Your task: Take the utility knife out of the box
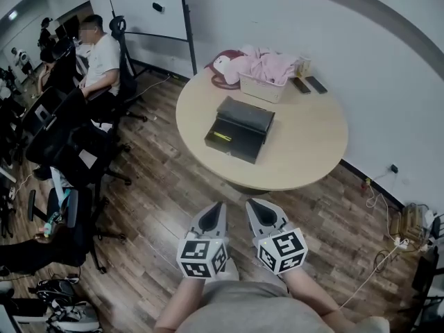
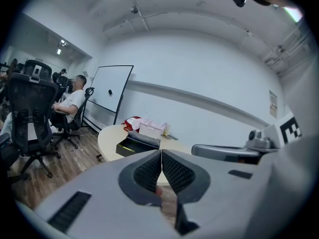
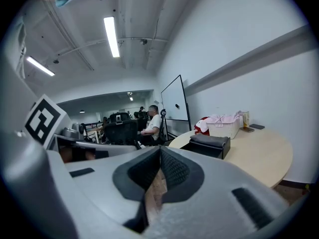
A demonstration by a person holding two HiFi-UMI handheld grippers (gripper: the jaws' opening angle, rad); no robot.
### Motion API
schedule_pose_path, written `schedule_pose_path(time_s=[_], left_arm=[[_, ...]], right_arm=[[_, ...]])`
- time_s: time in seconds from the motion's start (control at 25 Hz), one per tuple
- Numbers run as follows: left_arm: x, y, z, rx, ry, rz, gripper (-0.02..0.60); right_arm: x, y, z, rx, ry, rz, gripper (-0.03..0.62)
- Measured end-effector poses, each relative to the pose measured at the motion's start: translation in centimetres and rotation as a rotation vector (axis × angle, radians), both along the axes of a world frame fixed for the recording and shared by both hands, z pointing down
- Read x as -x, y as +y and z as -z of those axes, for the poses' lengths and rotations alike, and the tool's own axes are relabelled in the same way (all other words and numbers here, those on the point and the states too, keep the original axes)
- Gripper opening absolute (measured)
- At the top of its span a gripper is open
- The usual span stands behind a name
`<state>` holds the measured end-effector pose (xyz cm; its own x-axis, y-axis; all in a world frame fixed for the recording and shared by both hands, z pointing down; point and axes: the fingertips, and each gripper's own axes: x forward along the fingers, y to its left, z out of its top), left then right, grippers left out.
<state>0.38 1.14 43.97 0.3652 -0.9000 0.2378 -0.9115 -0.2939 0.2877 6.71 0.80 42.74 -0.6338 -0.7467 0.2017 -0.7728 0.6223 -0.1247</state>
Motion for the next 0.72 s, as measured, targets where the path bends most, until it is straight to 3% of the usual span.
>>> schedule_pose_path(time_s=[0.72], left_arm=[[7.0, -16.9, -0.1, 0.000, 0.003, -0.074, 0.003]], right_arm=[[6.9, -16.4, 0.1, -0.009, 0.021, -0.062, 0.002]])
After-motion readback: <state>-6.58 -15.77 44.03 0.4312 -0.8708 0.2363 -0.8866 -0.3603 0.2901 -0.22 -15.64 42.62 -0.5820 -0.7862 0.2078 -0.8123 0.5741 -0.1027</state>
